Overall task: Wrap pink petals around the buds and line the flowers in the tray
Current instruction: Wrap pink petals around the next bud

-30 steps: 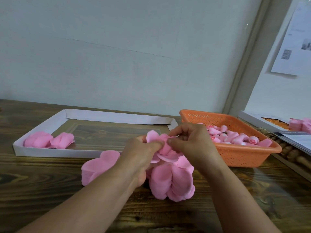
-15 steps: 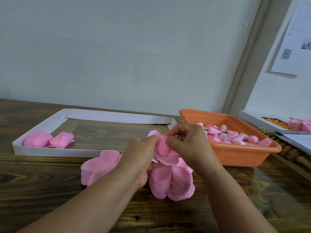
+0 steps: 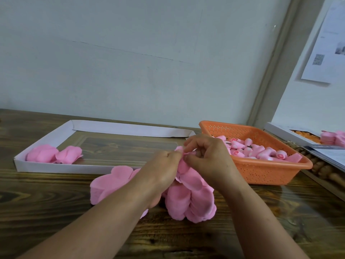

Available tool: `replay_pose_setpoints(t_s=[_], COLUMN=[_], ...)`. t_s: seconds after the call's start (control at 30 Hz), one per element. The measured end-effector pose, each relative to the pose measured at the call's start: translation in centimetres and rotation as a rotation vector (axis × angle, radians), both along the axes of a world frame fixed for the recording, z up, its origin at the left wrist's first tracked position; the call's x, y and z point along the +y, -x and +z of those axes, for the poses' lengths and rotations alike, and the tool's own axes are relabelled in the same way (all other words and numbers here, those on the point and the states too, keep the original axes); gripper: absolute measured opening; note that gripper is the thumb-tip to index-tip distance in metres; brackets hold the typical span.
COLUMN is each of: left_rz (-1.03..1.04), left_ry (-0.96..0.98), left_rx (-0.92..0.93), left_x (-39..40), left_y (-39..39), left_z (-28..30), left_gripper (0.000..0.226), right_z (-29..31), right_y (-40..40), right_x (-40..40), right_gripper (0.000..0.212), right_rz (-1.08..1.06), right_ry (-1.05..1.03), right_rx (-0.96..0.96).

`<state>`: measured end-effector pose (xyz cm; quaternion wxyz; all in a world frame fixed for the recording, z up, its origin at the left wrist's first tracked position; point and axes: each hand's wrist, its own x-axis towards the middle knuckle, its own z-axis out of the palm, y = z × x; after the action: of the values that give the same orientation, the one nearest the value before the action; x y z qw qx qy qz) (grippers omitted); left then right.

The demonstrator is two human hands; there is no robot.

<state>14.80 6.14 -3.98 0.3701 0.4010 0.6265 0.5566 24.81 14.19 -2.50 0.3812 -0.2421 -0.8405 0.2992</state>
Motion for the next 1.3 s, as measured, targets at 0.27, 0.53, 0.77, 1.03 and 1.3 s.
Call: replay_pose_setpoints(t_s=[0.27, 0.53, 0.77, 1.03, 1.3], left_rz=[-0.022, 0.025, -0.014, 0.009, -0.077], left_ry=[-0.027, 0.005, 0.001, 0.031, -0.103], left_rx=[-0.186, -0.299, -0.339, -0.212, -0.516], left_x=[-0.3, -0.1, 0.1, 0.1, 0.2], left_y=[0.4, 0.9, 1.3, 1.2, 0.5], left_z=[0.6, 0.4, -0.1, -0.3, -0.1], left_gripper=[0.051, 0.037, 0.009, 0.018, 0.029], right_z=[0.1, 0.0, 0.2, 0.3, 0.2], right_y=[-0.4, -0.5, -0.6, -0.2, -0.3], right_x=[0.4, 0.6, 0.4, -0.4, 0.8], right_gripper=[0.027, 0.021, 0.017, 0.009, 0.031], right_rz=[0.007, 0.023, 0.042, 0.0, -0.279], right_ry=[0.117, 0.238, 0.302, 0.224, 0.158], right_rx=[0.026, 0.056, 0.067, 0.012, 0.257])
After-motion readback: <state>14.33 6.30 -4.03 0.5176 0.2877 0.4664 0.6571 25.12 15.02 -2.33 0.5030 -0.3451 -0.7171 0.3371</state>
